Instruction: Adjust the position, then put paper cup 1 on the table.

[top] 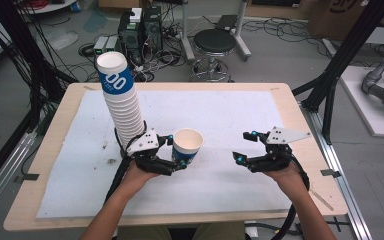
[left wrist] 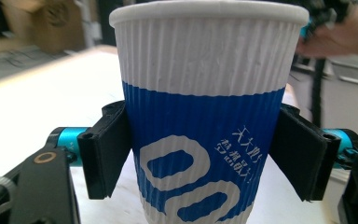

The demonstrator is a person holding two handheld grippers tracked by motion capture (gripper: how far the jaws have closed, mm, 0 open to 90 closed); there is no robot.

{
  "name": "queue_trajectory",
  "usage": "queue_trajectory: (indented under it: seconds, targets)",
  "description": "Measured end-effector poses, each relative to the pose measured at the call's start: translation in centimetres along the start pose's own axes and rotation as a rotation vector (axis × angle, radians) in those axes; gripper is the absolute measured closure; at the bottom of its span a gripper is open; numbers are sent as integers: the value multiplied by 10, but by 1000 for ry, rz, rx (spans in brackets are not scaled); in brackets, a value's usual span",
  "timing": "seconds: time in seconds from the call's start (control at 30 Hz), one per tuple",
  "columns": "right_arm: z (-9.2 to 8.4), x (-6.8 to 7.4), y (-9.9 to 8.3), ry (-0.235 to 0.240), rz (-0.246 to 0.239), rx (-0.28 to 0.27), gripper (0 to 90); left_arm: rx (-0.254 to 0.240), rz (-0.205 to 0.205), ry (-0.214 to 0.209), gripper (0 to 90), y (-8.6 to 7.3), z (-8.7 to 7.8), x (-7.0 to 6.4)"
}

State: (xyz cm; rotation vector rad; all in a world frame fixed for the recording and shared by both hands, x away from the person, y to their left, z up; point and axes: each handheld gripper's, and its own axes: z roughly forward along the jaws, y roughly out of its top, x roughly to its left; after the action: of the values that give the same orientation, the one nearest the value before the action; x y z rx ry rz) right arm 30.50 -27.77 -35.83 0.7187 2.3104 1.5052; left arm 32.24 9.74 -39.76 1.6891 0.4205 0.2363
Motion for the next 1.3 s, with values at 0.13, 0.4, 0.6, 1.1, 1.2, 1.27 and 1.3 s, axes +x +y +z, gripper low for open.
queue_trajectory:
  seconds: [0.13,0.4,0.6,1.1,1.2,1.27,1.3]
  targets:
    - [-2,-2,-13,-25,20,-4,211,-62,-11,29,246,3,1,6]
    - [-1,-3,-31,-53,51,-10,211,-85,-7,43,246,6,3,9]
    - [-4,0,-29,-65,42,-13,211,-97,1,49,246,9,2,9]
    - [-12,1,-25,-132,-8,-25,211,-111,33,58,248,21,9,14]
    - [-13,0,-27,-141,-9,-39,211,-126,26,58,249,23,12,18]
    - [-14,0,-28,-141,-5,-41,211,-139,19,60,249,22,15,20]
    - [-14,0,-29,-146,-6,-43,211,-145,4,59,249,21,17,22]
